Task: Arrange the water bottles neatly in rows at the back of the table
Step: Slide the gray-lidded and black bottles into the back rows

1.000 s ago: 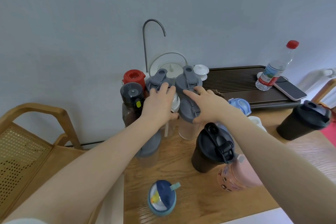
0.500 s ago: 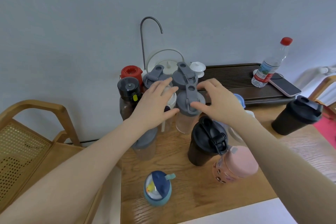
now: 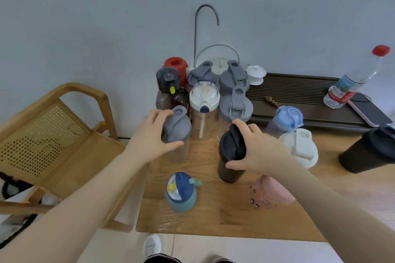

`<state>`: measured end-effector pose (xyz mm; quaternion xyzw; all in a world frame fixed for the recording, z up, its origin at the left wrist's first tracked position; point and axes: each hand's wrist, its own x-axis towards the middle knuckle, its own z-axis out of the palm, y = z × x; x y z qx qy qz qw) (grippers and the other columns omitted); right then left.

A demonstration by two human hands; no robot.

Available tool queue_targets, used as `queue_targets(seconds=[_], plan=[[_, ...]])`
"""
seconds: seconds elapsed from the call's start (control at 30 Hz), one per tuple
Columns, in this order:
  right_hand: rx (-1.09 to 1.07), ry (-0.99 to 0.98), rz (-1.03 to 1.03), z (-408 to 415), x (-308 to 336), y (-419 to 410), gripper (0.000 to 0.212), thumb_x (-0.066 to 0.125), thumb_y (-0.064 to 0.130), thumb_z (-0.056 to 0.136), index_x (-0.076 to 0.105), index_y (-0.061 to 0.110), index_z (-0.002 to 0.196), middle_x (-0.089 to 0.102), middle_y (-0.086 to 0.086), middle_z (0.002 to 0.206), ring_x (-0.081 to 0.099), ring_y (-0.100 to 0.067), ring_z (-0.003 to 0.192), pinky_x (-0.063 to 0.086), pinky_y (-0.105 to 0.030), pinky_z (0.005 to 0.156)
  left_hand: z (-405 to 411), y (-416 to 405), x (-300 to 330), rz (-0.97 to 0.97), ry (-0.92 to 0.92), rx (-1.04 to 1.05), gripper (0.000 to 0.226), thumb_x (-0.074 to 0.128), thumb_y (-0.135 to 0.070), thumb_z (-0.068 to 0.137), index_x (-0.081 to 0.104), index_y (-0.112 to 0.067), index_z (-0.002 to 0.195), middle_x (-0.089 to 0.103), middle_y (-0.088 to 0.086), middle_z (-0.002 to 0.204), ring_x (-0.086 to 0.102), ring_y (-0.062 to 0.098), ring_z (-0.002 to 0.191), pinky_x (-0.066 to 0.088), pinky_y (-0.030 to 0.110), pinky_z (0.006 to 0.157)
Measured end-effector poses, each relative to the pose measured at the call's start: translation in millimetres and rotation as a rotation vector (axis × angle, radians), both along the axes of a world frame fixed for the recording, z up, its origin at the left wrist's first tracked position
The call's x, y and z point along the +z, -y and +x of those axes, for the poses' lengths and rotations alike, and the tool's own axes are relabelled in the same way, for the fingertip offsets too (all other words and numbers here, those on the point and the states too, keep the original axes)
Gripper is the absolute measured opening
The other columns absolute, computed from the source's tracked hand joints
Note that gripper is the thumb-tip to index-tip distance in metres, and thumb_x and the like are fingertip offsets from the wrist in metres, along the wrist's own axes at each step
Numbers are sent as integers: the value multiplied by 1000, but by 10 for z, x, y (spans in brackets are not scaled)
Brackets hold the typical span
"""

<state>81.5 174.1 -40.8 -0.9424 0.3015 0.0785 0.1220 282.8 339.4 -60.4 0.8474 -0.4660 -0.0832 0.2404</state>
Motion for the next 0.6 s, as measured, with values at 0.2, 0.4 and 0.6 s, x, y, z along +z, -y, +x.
queue_targets(seconds=[0.2, 0.4, 0.6], plan=[[18, 55, -23, 245, -48, -284, 99, 64, 65, 64, 9, 32, 140, 43, -7, 131, 57, -35, 106, 49, -38, 77, -20, 85, -95, -13, -77, 41, 98, 79, -36, 63, 19, -28, 139, 31, 8, 140, 49, 30, 114, 49, 40, 85], [-37, 67, -10, 583, -49, -470, 101, 64, 64, 66, 7, 30, 143, 41, -12, 135, 56, -38, 108, 49, -40, 77, 33, -47, -181, -83, -83, 44, 97, 80, -35, 59, 24, -22, 137, 37, 11, 132, 47, 29, 114, 45, 34, 85], [-165, 87, -16, 851, -81, -590, 101, 61, 61, 73, -1, 30, 147, 29, -15, 148, 46, -40, 122, 47, -45, 89, 60, -175, -170, 15, 38, 168, 99, 65, -59, 69, 13, -14, 141, 36, 17, 127, 50, 37, 107, 48, 42, 80]])
